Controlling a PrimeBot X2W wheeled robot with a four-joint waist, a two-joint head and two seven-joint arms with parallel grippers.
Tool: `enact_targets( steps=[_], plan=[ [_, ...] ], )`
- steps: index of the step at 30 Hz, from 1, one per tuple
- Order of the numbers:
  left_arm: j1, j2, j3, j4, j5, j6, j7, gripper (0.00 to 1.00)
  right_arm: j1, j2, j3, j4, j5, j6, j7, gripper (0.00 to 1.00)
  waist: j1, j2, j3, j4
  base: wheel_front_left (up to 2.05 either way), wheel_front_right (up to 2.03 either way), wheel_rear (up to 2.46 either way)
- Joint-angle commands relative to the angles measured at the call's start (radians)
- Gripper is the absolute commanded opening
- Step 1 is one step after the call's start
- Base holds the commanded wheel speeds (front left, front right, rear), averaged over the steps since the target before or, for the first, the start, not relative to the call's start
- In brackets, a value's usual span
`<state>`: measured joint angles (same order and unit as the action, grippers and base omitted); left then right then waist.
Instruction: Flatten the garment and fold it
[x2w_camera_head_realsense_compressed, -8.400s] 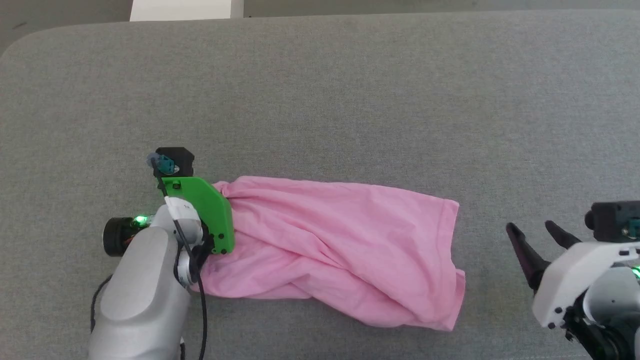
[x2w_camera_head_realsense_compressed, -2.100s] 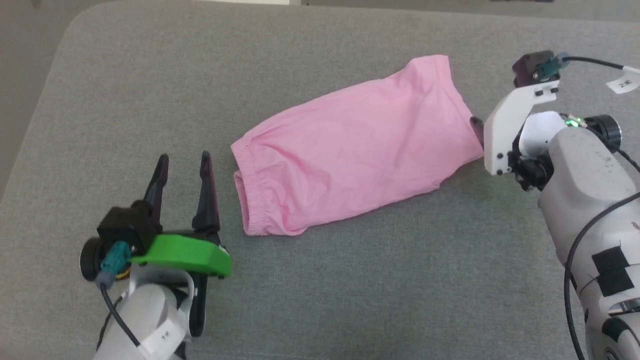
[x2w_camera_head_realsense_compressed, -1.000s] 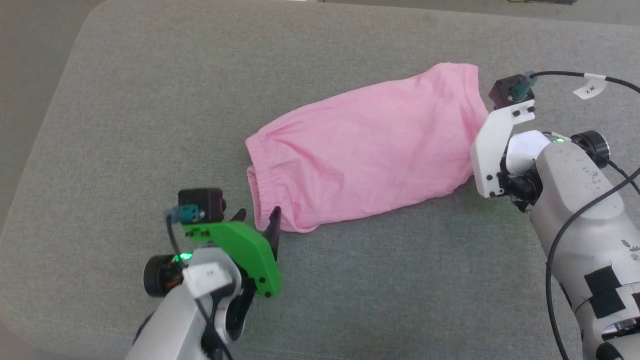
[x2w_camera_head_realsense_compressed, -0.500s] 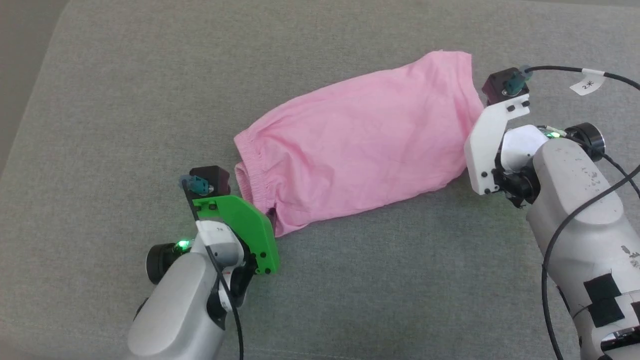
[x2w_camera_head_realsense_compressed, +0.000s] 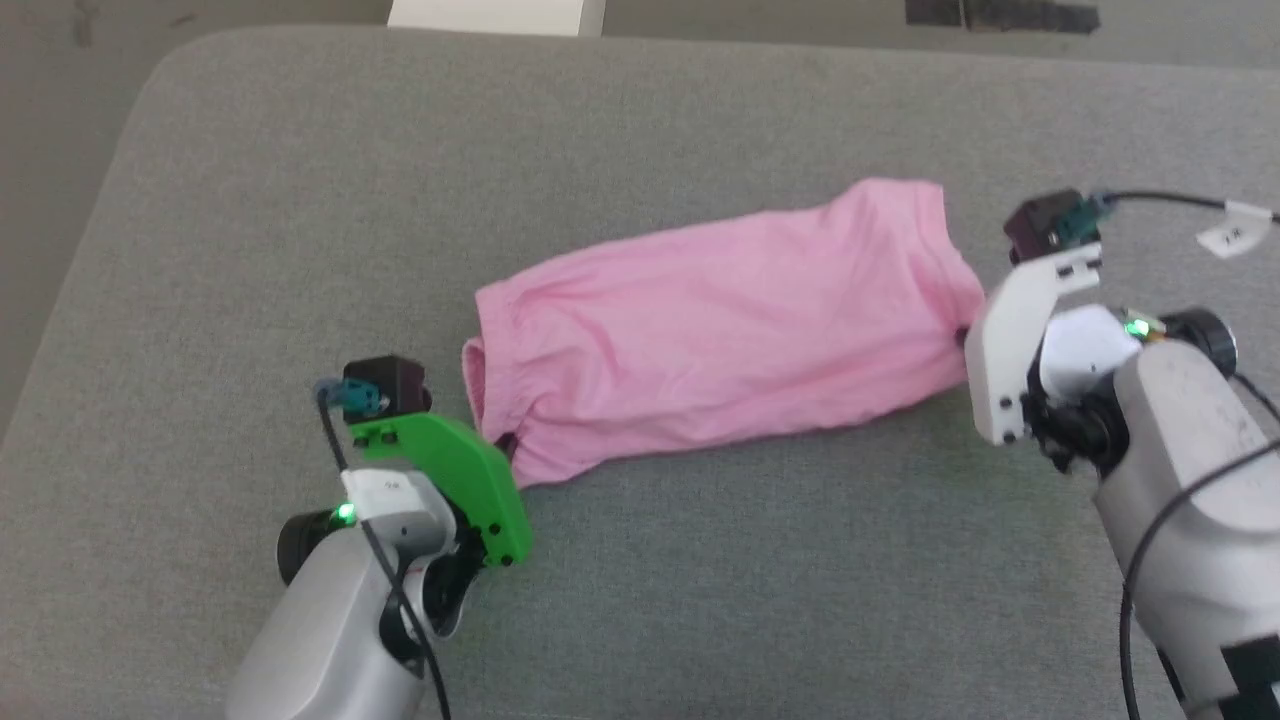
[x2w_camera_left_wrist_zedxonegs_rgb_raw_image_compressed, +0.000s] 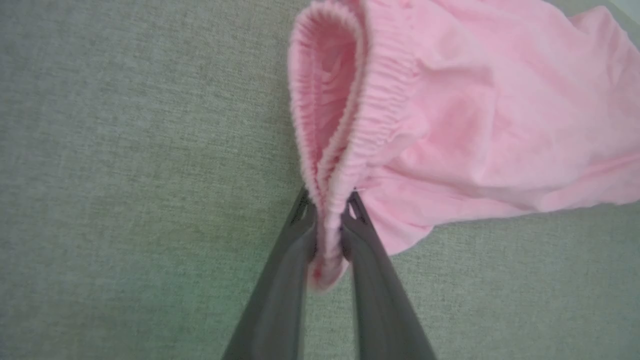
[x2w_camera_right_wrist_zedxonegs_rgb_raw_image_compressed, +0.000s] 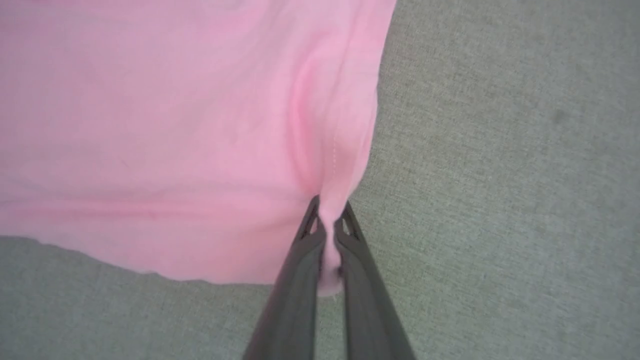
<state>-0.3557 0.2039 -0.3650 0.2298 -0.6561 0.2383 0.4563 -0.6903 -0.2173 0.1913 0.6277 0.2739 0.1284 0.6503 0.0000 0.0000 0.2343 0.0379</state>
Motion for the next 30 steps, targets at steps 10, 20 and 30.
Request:
enact_targets(
  steps=[10,20,30],
  plan=[
    [0.143,0.058,0.026,-0.025,-0.04,0.001,0.014,0.0,0.368,-0.04,-0.099,-0.3,0.078,0.002,0.075,0.0,0.0,0.0,-0.08,-0.047,0.0,0.0,0.0],
    [0.188,0.046,0.045,-0.025,-0.096,0.004,0.038,1.0,0.588,0.085,-0.233,-0.481,0.085,0.002,0.107,1.0,0.0,0.0,-0.085,-0.055,0.0,0.0,0.0],
    [0.201,0.051,0.172,-0.203,-0.189,-0.003,-0.018,1.0,0.602,0.104,-0.382,-0.637,0.187,0.002,0.172,1.0,0.0,0.0,-0.106,-0.051,0.0,0.0,0.0]
  ],
)
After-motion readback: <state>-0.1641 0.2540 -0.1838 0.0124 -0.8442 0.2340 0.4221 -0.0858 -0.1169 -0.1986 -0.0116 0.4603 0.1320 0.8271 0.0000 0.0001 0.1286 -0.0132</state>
